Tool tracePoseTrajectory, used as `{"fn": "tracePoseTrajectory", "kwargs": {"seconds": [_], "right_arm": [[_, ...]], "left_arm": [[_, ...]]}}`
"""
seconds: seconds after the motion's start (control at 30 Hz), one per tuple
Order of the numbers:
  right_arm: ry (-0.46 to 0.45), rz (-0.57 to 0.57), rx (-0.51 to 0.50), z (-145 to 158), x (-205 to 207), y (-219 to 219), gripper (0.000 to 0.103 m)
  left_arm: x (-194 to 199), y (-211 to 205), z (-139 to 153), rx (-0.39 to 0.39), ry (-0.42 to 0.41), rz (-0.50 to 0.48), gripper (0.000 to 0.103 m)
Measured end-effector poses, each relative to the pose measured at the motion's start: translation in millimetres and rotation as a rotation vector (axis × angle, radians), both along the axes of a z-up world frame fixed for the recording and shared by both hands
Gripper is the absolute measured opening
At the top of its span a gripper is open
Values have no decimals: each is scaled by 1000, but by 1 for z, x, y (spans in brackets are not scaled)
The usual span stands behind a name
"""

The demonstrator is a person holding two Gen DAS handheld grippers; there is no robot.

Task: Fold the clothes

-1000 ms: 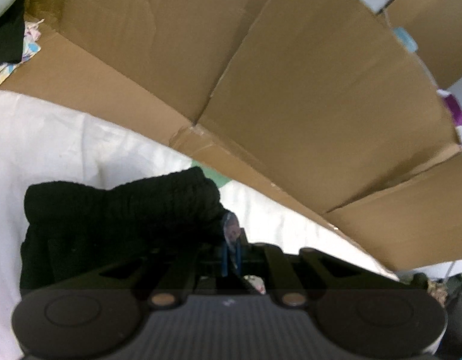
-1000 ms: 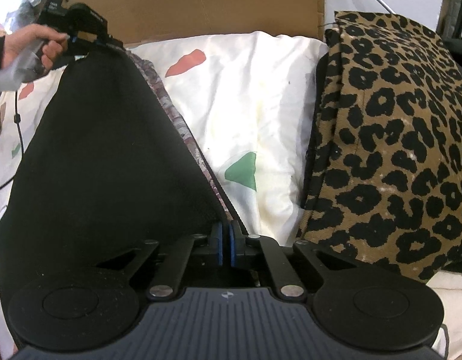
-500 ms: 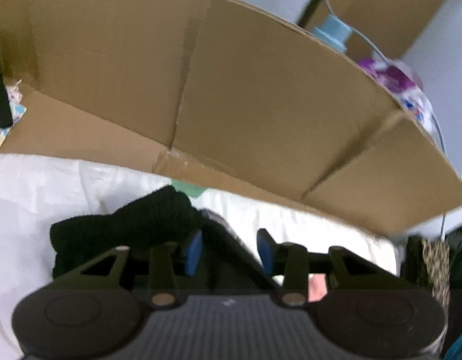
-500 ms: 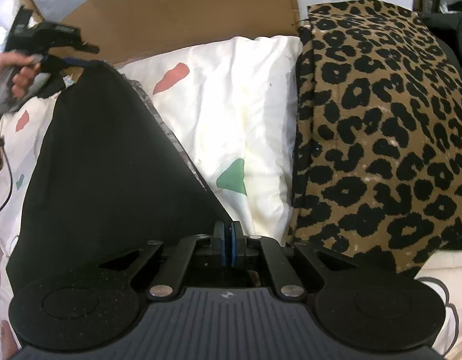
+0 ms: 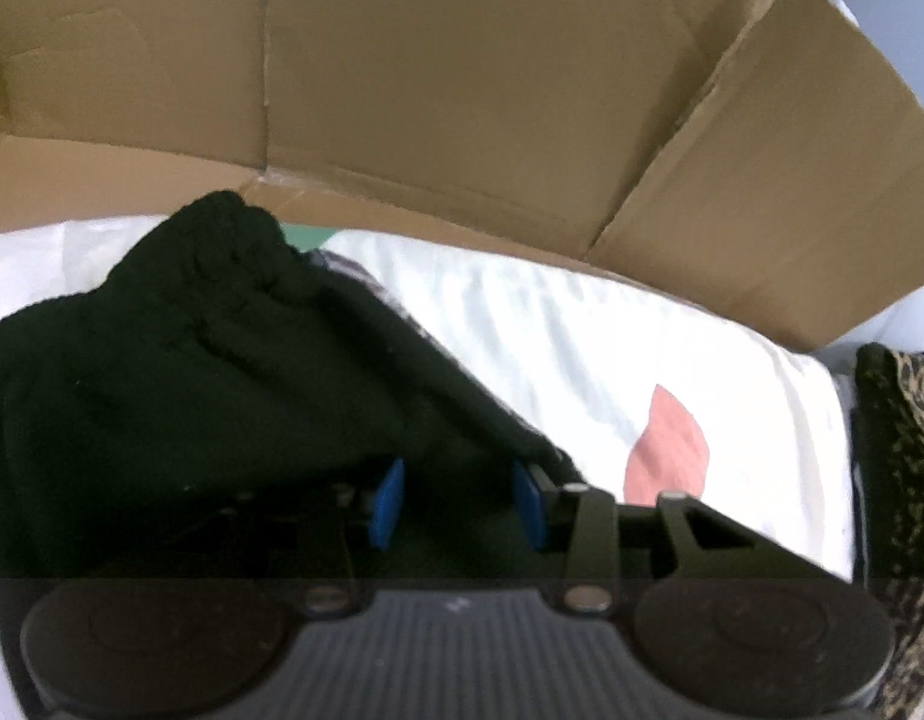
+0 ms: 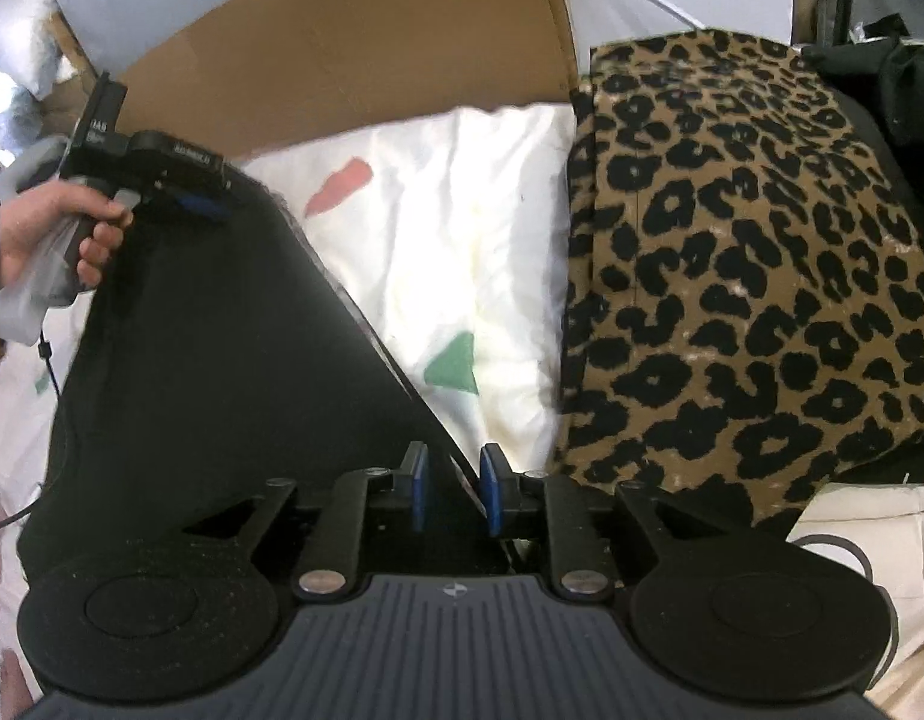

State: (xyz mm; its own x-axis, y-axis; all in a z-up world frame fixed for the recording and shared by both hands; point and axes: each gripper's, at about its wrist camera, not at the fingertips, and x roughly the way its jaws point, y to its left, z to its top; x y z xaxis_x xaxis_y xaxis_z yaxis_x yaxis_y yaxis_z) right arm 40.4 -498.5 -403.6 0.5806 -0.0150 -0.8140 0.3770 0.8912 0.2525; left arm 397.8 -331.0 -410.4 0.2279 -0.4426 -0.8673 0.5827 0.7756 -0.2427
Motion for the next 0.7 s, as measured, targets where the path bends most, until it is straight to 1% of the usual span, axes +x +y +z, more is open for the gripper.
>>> {"fn": "tracePoseTrajectory", "kwargs": {"seconds": [0.07, 0.13, 0.17, 0.2, 0.23, 0.27, 0.3, 0.37, 0.5, 0.6, 0.7], "right_arm": [[48, 3, -31, -8, 1, -1, 20], [80, 14, -41, -15, -1, -2, 20], [76, 17, -34, -16, -3, -3, 21], [73, 18, -31, -17, -5, -4, 20], [70, 16, -29, -16, -5, -5, 19], [67, 14, -27, -16, -6, -7, 15], [66, 11, -31, -16, -6, -7, 13], [70, 2, -33, -16, -7, -7, 12], [84, -4, -58, -11, -10, -2, 12], [95, -8, -74, -4, -10, 1, 13], [82, -13, -88, 6, -11, 0, 14]], "left_arm": [[2, -4, -2, -3, -10, 3, 44], [5, -7, -2, 0, -6, 3, 44], [6, -8, -1, 8, -4, -2, 44], [7, -10, 0, 16, -1, -8, 44], [8, -10, 1, 21, 3, -12, 44], [7, -7, 4, 23, 7, -20, 44], [6, -4, 7, 24, 11, -28, 44], [4, 1, 13, 27, 20, -45, 44], [-2, 30, 32, 40, 1, -94, 44], [-2, 62, 46, 40, -3, -88, 44], [-1, 96, 56, 49, -12, -72, 44]]}}
